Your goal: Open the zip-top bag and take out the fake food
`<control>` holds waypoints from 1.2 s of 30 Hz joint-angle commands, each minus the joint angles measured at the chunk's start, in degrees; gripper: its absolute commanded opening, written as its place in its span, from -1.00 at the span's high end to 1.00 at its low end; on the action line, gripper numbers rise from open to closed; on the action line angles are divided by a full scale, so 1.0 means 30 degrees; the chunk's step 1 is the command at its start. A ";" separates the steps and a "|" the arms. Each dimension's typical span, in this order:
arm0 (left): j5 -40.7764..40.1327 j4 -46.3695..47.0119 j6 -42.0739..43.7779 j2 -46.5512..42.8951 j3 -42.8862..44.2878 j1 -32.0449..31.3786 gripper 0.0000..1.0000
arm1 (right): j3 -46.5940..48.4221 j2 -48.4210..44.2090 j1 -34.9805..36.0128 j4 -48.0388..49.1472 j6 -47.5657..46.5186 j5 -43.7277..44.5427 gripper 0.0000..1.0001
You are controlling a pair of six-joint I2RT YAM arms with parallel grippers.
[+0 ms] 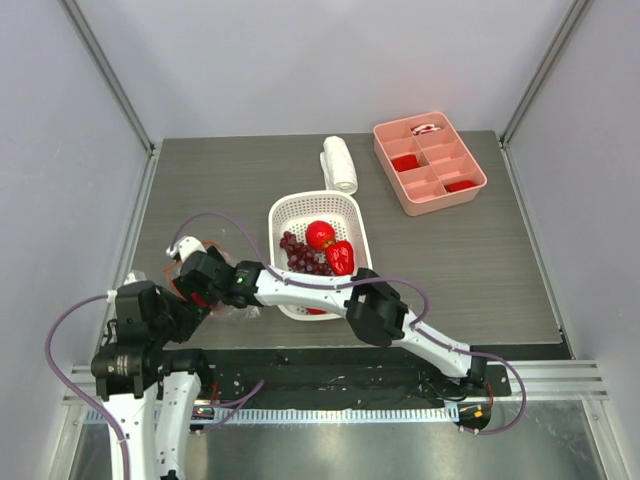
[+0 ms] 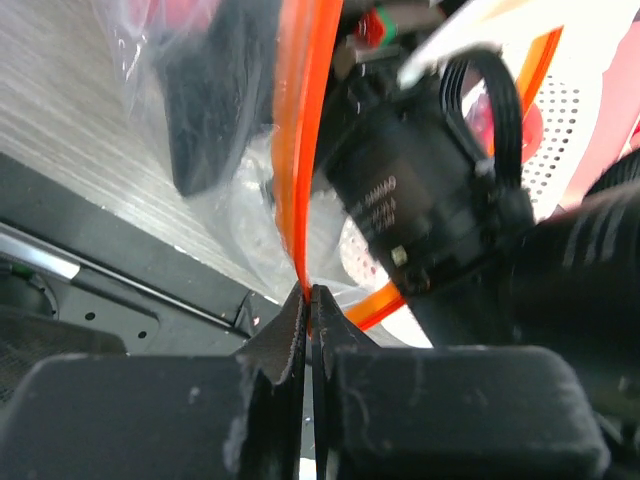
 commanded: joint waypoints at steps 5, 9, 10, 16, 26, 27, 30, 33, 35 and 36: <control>0.0251 -0.1390 -0.0370 -0.0777 -0.0605 -0.0039 1.00 | -0.1436 0.1014 -0.0115 0.5157 -0.1994 -0.0301 -0.89; -0.0246 -0.2299 -0.0370 -0.1537 -0.0635 -0.0039 1.00 | -0.2462 0.1248 -0.0115 0.7356 -0.2376 -0.0916 -0.93; -0.0305 -0.2416 -0.0341 -0.1655 -0.0606 -0.0040 1.00 | -0.2726 0.1336 -0.0086 0.8145 -0.2464 -0.0860 -0.93; -0.0685 -0.3033 0.0214 -0.1452 -0.0050 -0.0011 1.00 | -0.2583 0.1689 -0.0115 0.9706 -0.2232 -0.1357 -0.32; -0.1534 -0.2535 0.2089 -0.0748 0.0625 -0.0040 1.00 | -0.5447 -0.3226 -0.0174 0.6513 -0.1909 -0.1708 0.93; -0.1594 -0.2448 0.2149 -0.0690 0.0625 -0.0040 1.00 | -0.5946 -0.3784 -0.0203 0.6367 -0.1792 -0.1883 0.96; -0.1304 -0.1599 0.2180 -0.0398 0.0392 -0.0040 1.00 | -0.7209 -0.5749 -0.0495 0.5372 -0.0652 -0.3746 0.97; -0.1009 -0.0574 0.2150 -0.0047 0.0128 -0.0040 1.00 | -0.7066 -0.6747 -0.0730 0.4087 0.0316 -0.5482 0.98; -0.0746 0.0010 0.2179 0.0042 0.0010 -0.0069 1.00 | -0.6277 -0.6779 -0.0905 0.3003 0.1336 -0.6685 0.98; -0.0600 0.0188 0.2237 0.0159 0.0039 -0.0040 1.00 | -0.5607 -0.6691 -0.0993 0.2039 0.1750 -0.7153 0.98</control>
